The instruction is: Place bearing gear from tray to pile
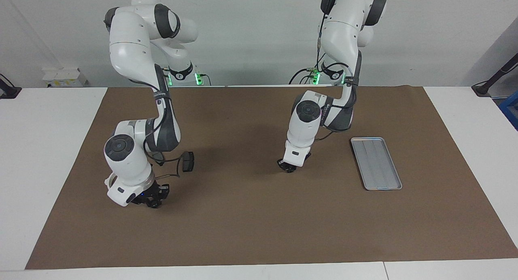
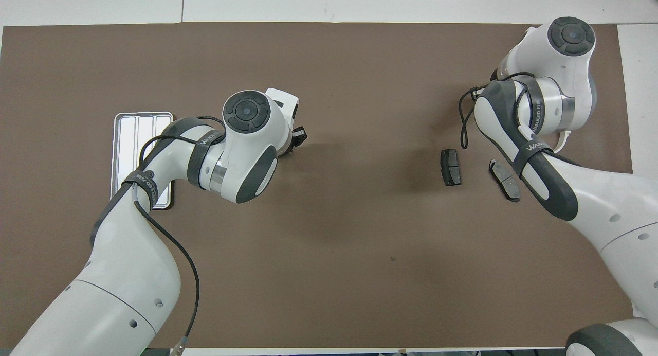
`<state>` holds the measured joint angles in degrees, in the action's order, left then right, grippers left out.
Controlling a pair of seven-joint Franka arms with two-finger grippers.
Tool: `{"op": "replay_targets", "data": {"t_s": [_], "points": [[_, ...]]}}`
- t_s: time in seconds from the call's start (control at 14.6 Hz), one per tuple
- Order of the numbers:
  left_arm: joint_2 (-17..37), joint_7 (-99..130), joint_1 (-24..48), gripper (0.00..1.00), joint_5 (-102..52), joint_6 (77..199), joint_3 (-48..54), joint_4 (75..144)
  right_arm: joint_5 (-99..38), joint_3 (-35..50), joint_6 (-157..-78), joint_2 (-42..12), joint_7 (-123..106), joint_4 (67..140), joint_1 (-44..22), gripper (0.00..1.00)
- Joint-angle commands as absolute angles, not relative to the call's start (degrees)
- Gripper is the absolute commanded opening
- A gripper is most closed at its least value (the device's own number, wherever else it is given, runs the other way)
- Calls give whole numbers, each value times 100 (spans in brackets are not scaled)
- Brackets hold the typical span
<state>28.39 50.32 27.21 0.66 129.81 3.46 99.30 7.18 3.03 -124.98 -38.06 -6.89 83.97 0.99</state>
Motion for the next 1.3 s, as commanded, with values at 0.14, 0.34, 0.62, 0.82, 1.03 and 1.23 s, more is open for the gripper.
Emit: {"op": "replay_targets", "data": {"t_s": [0.14,0.34,0.62,0.82,1.03,1.23], "points": [[2367,4993,2655,100,193,12236,71,9800,773,378,-12516,-3639,-756,8543,141,100],[1401,3978,1892,100,185,11596,70,10177,765,404,-12008,-3403,-695,8456,18,100],[591,2008,907,100,123,10374,62,10160,528,413,-10806,-2901,934,8141,-954,100],[124,995,361,100,123,9906,53,10169,361,413,-10274,-2927,3262,7559,-2124,100],[-17,941,290,100,123,9782,53,10186,360,404,-10650,-3049,4916,7550,-2976,100],[-35,1020,273,100,123,9852,62,10187,431,352,-10740,-4030,6018,6657,-3637,100]]}}
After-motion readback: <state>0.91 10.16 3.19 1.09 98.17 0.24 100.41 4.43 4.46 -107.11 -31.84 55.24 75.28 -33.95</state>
